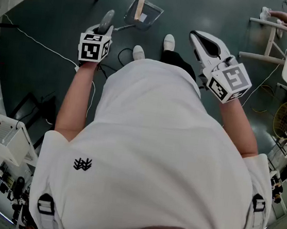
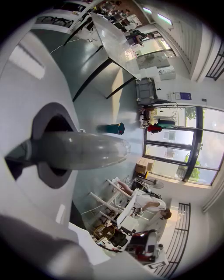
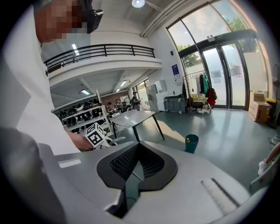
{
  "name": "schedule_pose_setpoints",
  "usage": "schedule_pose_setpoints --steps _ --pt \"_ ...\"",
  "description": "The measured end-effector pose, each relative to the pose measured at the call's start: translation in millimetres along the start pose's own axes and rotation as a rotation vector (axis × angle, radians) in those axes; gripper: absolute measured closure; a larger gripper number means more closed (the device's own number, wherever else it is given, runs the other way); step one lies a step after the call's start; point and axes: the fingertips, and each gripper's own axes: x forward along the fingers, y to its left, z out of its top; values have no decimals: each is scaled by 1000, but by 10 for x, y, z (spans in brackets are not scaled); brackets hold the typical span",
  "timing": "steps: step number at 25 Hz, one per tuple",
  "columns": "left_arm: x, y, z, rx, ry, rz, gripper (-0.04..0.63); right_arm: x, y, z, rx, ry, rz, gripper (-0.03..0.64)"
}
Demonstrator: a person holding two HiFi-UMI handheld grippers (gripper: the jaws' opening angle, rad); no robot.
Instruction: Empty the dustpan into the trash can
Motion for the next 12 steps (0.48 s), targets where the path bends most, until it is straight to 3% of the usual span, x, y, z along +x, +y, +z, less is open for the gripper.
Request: schedule_pose_setpoints --steps 12 --pt "185 -171 736 -29 0 60 480 -22 -913 210 -12 -18 57 617"
